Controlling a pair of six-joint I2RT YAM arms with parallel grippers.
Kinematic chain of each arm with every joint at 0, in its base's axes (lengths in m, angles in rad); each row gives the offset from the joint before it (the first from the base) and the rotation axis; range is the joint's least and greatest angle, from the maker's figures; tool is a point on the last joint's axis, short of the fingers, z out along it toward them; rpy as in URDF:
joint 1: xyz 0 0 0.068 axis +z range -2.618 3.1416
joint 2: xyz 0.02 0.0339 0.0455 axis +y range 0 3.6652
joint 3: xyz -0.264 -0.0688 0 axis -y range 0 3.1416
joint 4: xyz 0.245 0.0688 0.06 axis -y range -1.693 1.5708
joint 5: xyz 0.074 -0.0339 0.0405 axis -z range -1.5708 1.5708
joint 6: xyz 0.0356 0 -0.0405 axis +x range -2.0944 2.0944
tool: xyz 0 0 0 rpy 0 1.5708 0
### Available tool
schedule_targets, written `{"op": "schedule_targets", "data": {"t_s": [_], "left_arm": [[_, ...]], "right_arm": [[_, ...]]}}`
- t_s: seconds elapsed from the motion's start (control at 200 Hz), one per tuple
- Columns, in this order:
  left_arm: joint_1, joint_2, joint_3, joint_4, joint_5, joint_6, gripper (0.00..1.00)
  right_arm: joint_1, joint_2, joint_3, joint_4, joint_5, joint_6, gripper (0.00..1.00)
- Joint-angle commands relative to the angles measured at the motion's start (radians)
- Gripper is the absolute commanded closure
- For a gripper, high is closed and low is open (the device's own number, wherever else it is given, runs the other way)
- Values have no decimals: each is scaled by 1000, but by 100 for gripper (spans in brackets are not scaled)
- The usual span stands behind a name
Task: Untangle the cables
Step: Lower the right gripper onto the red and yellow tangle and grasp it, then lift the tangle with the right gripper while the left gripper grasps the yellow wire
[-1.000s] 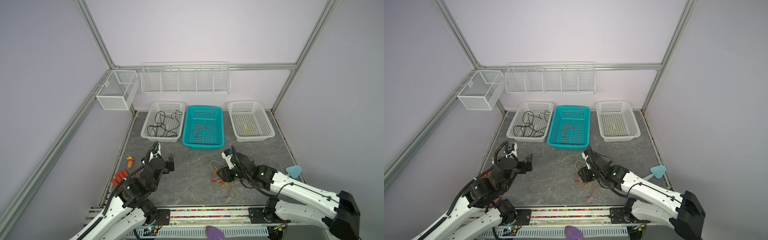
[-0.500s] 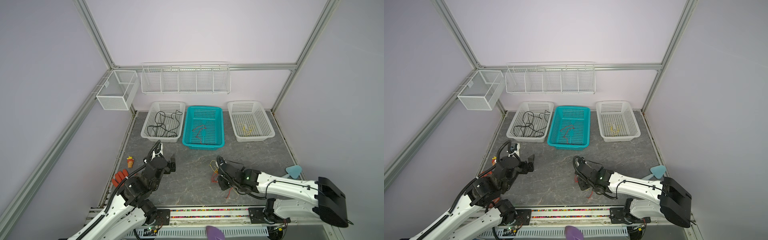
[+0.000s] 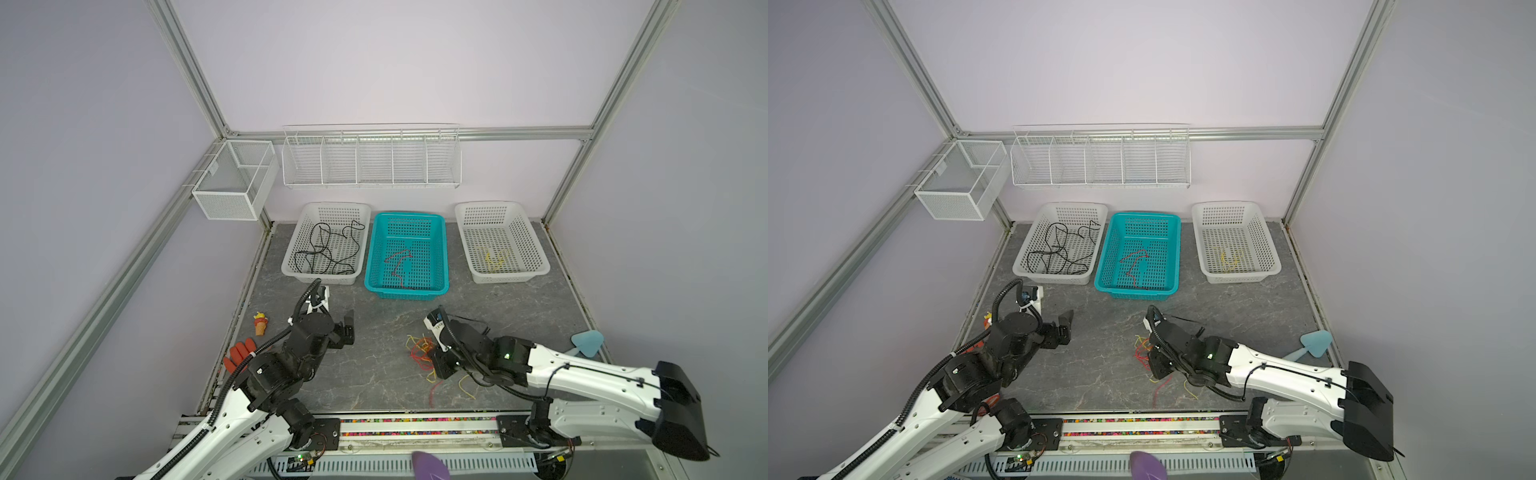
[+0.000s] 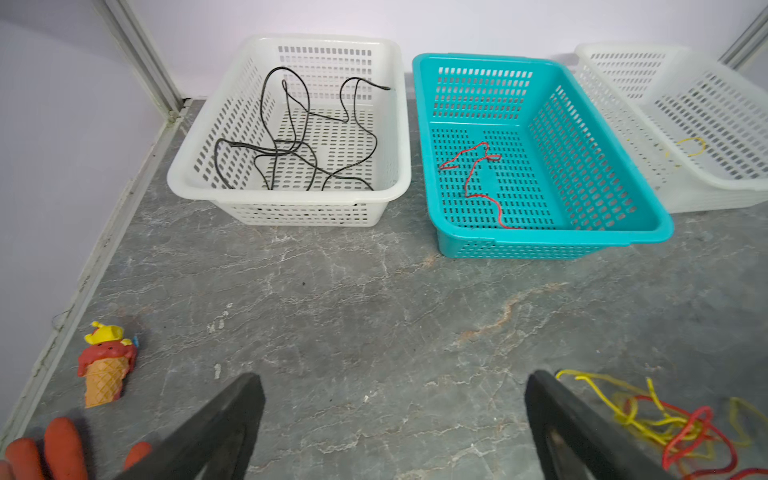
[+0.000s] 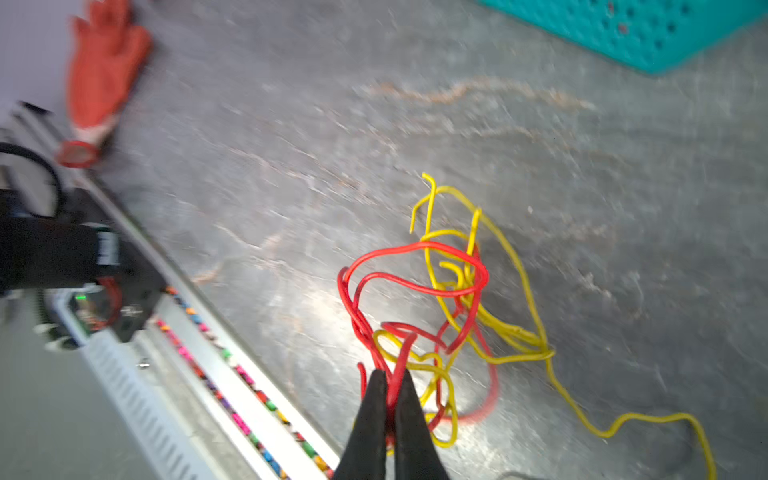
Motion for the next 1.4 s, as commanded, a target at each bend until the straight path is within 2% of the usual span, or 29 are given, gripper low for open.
{"op": "schedule_targets", "data": {"t_s": [0.0, 0.23, 0.44, 0.75, 0.895, 1.195, 1.344, 1.394], "left_arm": [[5, -18, 58, -30, 114, -71, 1], [5, -27, -1, 22, 348, -290, 1], [4, -96, -160, 235, 530, -425, 1], [-10, -240, -417, 588, 687, -594, 3], [-38, -251, -496, 738, 720, -654, 3], [-104, -140, -479, 805, 731, -614, 6], [-105, -102, -471, 799, 728, -590, 16], [-105, -101, -464, 781, 715, -575, 22]], "right_arm": [[3, -43, 68, 29, -52, -44, 93], [5, -71, 156, 51, -135, -77, 93], [4, -79, 211, 43, -134, -129, 93], [-3, -73, 218, 94, -142, -140, 93], [-14, -66, 209, 115, -148, -131, 93], [-33, -52, 193, 132, -135, -122, 93], [-38, -52, 189, 139, -155, -111, 93], [-40, -53, 190, 138, -163, -110, 93]]}}
